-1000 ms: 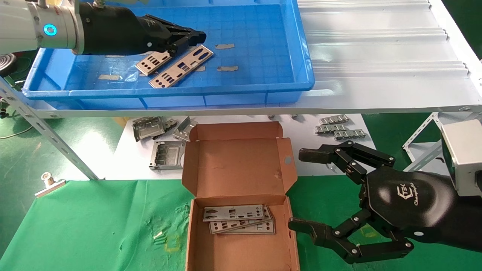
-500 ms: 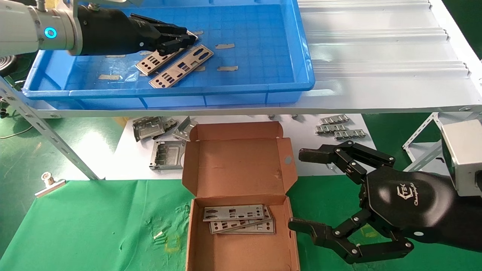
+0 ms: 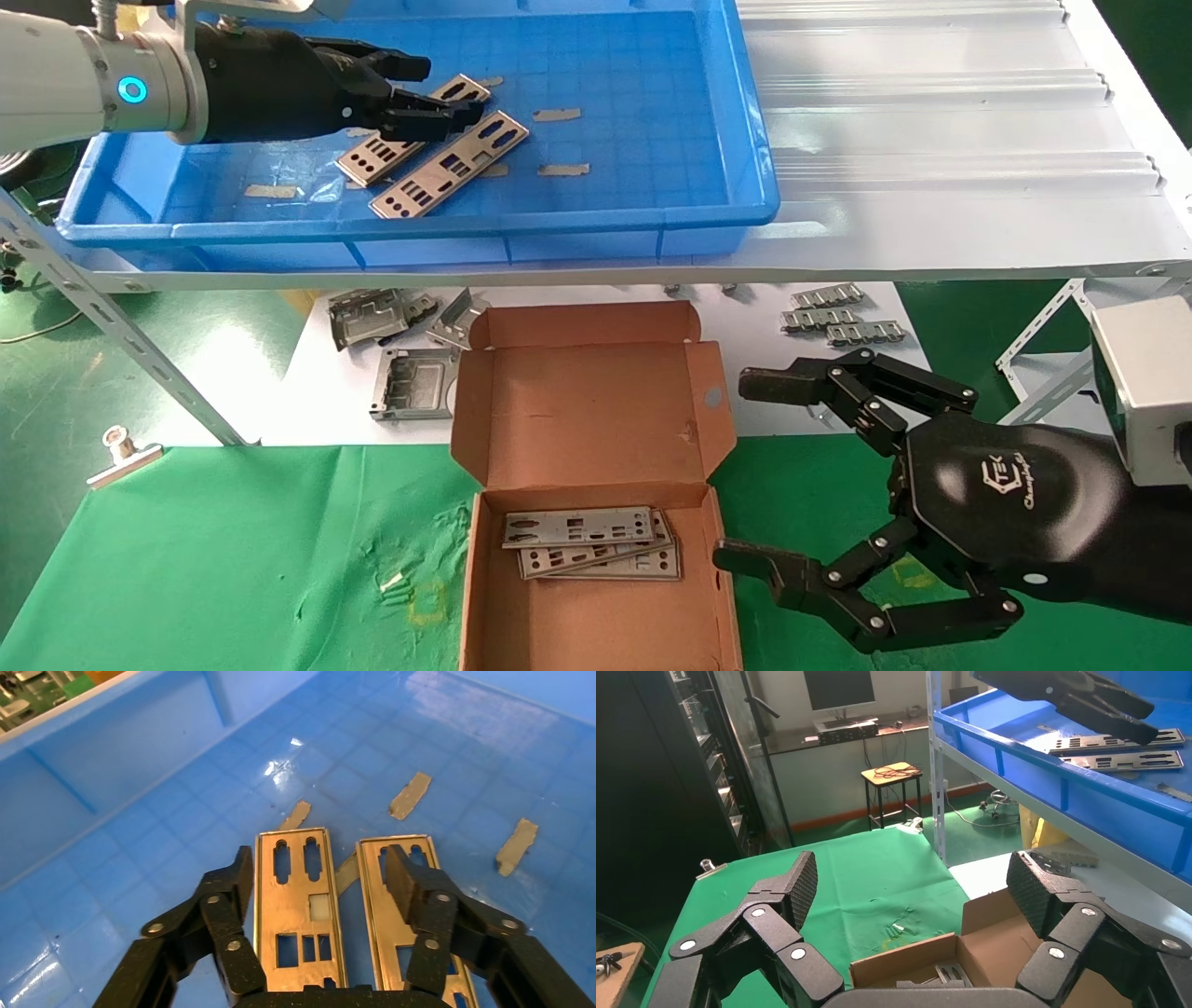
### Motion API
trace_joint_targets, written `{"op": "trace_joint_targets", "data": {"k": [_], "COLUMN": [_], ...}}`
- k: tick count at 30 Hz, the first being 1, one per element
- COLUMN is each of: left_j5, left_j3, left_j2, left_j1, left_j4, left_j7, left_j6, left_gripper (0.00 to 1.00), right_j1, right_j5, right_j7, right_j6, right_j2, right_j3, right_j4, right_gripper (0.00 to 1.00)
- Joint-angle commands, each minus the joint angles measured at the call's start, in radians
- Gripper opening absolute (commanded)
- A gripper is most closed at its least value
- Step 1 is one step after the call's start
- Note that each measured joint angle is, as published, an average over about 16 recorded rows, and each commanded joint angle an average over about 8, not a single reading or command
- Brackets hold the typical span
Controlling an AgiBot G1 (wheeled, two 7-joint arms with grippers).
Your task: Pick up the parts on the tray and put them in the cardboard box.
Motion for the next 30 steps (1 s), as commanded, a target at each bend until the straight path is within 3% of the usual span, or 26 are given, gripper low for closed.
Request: {"op": "trace_joint_targets", "data": {"k": [1, 3, 5, 7, 11, 14, 30], "left_j5": [0.001, 0.000, -0.001, -0.002, -0.003, -0.005, -0.008], "left_j3": [0.000, 0.000, -0.001, -0.001, -0.002, -0.003, -0.006], "left_j2": [0.001, 0.002, 0.004, 0.005, 0.006, 0.007, 0.006], "left_j1": [0.002, 0.005, 0.008, 0.011, 0.015, 0.017, 0.024], "left_j4": [0.001, 0.002, 0.003, 0.004, 0.004, 0.003, 0.001], "left_j7": [-0.003, -0.006, -0.010, -0.013, -0.021, -0.026, -0.054], "left_j6": [-0.006, -0.013, -0.019, -0.024, -0.031, -0.035, -0.042], "left_gripper": [1.00, 0.99, 0.89, 0.70, 0.21, 0.01, 0.00], "right_j1": [0.000, 0.000, 0.000, 0.000, 0.000, 0.000, 0.000], "right_j5": [0.000, 0.000, 0.000, 0.000, 0.000, 0.000, 0.000], "right_j7": [0.000, 0.000, 0.000, 0.000, 0.000, 0.000, 0.000], "right_j6": [0.000, 0.000, 0.000, 0.000, 0.000, 0.000, 0.000], "right_j2": [0.000, 0.000, 0.000, 0.000, 0.000, 0.000, 0.000], "right_j3": [0.000, 0.000, 0.000, 0.000, 0.000, 0.000, 0.000], "right_j4": [0.000, 0.000, 0.000, 0.000, 0.000, 0.000, 0.000], "right_gripper": [1.00, 1.00, 1.00, 1.00, 1.00, 1.00, 1.00]}}
